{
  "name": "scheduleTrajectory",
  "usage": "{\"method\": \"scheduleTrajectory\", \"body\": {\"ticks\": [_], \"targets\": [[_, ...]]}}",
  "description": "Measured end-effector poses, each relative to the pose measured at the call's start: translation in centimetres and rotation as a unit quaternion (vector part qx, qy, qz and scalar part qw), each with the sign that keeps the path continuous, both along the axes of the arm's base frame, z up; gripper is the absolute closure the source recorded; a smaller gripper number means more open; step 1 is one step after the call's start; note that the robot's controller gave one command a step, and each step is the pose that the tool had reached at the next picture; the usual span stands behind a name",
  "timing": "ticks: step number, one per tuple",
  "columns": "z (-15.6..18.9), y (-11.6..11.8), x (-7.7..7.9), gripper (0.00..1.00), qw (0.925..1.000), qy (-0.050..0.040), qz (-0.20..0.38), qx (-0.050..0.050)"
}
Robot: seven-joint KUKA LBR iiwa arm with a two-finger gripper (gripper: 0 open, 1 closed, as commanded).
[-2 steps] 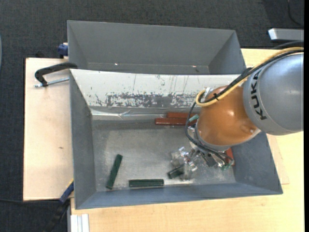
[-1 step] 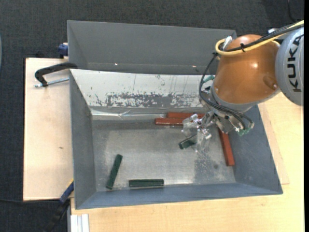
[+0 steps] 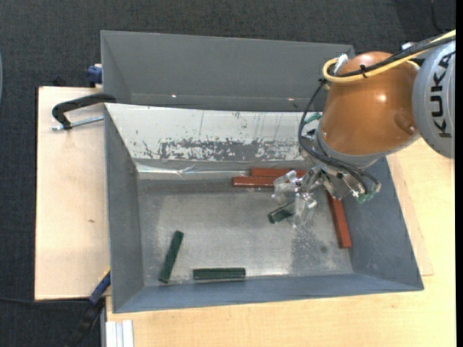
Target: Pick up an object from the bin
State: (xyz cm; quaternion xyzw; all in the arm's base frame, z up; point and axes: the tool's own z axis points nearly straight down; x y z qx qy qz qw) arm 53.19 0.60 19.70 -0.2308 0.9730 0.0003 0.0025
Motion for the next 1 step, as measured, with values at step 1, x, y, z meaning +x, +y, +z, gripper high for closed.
{"method": "scheduleTrajectory", "body": {"ticks": [1], "targets": [[8.01, -2.17, 1.5, 1.0, 1.0, -0.0004, 0.001, 0.0]]}}
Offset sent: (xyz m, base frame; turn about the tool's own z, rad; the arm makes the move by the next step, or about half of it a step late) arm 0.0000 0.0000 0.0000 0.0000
